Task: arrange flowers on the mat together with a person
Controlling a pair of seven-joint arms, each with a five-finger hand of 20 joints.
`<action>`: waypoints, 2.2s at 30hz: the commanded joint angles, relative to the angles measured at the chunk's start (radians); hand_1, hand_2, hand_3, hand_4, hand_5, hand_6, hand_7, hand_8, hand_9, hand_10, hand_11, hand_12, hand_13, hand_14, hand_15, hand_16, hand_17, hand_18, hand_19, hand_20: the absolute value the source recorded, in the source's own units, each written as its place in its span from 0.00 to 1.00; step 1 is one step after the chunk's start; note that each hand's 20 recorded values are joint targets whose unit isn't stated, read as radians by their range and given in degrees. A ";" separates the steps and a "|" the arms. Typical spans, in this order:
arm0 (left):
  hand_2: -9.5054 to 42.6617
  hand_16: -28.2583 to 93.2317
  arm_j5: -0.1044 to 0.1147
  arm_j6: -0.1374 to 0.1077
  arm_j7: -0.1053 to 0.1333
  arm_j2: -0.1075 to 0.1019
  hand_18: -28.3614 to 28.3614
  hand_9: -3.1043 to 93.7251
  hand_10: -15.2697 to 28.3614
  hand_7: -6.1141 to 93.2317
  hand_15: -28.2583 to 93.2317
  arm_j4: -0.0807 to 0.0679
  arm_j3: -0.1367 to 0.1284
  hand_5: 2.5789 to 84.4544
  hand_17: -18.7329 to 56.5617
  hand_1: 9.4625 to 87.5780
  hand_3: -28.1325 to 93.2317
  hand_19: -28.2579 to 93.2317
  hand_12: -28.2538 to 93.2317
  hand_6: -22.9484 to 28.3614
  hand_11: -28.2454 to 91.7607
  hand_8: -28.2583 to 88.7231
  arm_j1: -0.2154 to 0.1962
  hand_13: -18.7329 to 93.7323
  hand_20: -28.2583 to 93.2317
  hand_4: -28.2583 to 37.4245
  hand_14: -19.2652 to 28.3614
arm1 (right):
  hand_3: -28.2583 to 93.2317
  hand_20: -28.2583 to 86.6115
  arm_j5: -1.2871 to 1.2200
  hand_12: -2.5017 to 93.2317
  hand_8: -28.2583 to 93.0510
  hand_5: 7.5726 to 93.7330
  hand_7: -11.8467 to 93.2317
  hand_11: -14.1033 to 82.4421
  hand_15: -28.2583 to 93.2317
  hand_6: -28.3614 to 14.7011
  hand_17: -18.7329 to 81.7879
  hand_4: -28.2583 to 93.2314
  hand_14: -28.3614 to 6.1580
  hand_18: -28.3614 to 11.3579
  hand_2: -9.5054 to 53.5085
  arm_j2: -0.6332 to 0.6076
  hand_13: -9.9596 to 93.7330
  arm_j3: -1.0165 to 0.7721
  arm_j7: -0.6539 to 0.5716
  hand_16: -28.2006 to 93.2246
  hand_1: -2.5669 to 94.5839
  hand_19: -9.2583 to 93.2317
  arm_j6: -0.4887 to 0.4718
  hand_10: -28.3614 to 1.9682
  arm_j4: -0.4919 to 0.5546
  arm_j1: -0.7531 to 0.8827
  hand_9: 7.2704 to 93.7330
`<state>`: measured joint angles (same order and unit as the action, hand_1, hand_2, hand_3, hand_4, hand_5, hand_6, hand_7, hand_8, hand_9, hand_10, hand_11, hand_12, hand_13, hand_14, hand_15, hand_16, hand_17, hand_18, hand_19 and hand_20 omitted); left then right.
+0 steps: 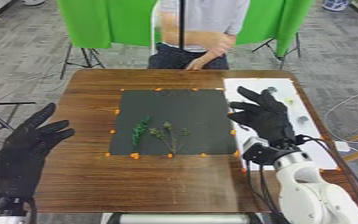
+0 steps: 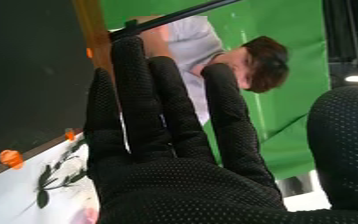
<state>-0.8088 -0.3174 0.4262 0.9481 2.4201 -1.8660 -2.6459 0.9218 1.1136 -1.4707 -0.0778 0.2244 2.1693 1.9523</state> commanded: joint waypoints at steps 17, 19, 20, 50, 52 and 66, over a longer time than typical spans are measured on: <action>0.27 0.16 -0.004 -0.012 -0.045 -0.014 0.93 0.42 0.80 0.21 0.66 0.018 0.003 0.38 0.13 0.09 0.87 0.63 0.32 0.55 0.44 0.15 -0.006 0.40 0.30 0.00 0.99 | 0.83 0.36 -0.055 0.18 0.15 0.47 0.22 0.33 0.68 0.56 0.28 0.01 0.18 0.09 0.37 0.021 0.51 -0.036 -0.004 0.30 0.16 0.63 -0.014 0.20 0.018 0.055 0.50; 0.27 0.16 -0.004 -0.010 -0.048 -0.013 0.93 0.42 0.80 0.21 0.66 0.017 0.003 0.38 0.13 0.09 0.87 0.63 0.32 0.55 0.44 0.15 -0.001 0.40 0.30 0.00 0.99 | 0.83 0.36 -0.053 0.18 0.15 0.47 0.22 0.33 0.68 0.56 0.28 0.01 0.18 0.09 0.37 0.023 0.51 -0.039 -0.002 0.30 0.16 0.63 -0.020 0.20 0.018 0.059 0.50; 0.27 0.16 -0.002 -0.017 -0.042 -0.015 0.93 0.42 0.80 0.21 0.66 0.019 0.006 0.38 0.13 0.09 0.87 0.63 0.32 0.55 0.44 0.15 -0.004 0.40 0.30 0.00 0.99 | 0.83 0.36 -0.053 0.18 0.15 0.47 0.22 0.33 0.68 0.56 0.28 0.01 0.18 0.09 0.37 0.026 0.51 -0.038 -0.005 0.30 0.16 0.63 -0.027 0.20 0.015 0.054 0.50; 0.27 0.15 0.001 -0.029 -0.042 -0.015 0.93 0.42 0.81 0.22 0.66 0.022 0.010 0.39 0.13 0.10 0.87 0.63 0.32 0.56 0.45 0.15 -0.011 0.40 0.30 0.00 0.99 | 0.83 0.37 0.017 0.18 0.15 0.47 0.23 0.34 0.69 0.56 0.29 0.02 0.18 0.09 0.37 0.018 0.51 -0.047 0.001 0.30 0.17 0.64 0.005 0.20 0.023 0.050 0.51; 0.27 0.15 0.003 -0.028 -0.042 -0.016 0.93 0.42 0.81 0.22 0.66 0.021 0.011 0.39 0.13 0.10 0.87 0.63 0.32 0.56 0.45 0.15 -0.009 0.40 0.30 0.00 0.99 | 0.83 0.37 0.014 0.18 0.15 0.47 0.23 0.34 0.69 0.56 0.29 0.02 0.18 0.09 0.37 0.019 0.51 -0.052 0.000 0.30 0.17 0.64 0.003 0.20 0.023 0.046 0.51; 0.27 0.15 0.001 -0.035 -0.044 -0.023 0.93 0.42 0.81 0.22 0.67 0.021 0.014 0.39 0.13 0.11 0.87 0.63 0.32 0.57 0.45 0.15 -0.004 0.40 0.30 0.00 0.99 | 0.82 0.37 0.243 0.18 0.15 0.46 0.22 0.34 0.70 0.56 0.31 0.02 0.17 0.06 0.36 -0.056 0.52 -0.052 -0.049 0.30 0.17 0.68 0.123 0.19 0.016 0.009 0.49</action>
<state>-0.8092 -0.3396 0.3873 0.9271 2.4382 -1.8548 -2.6410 0.9984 1.1094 -1.5177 -0.0967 0.2634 2.1818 1.9767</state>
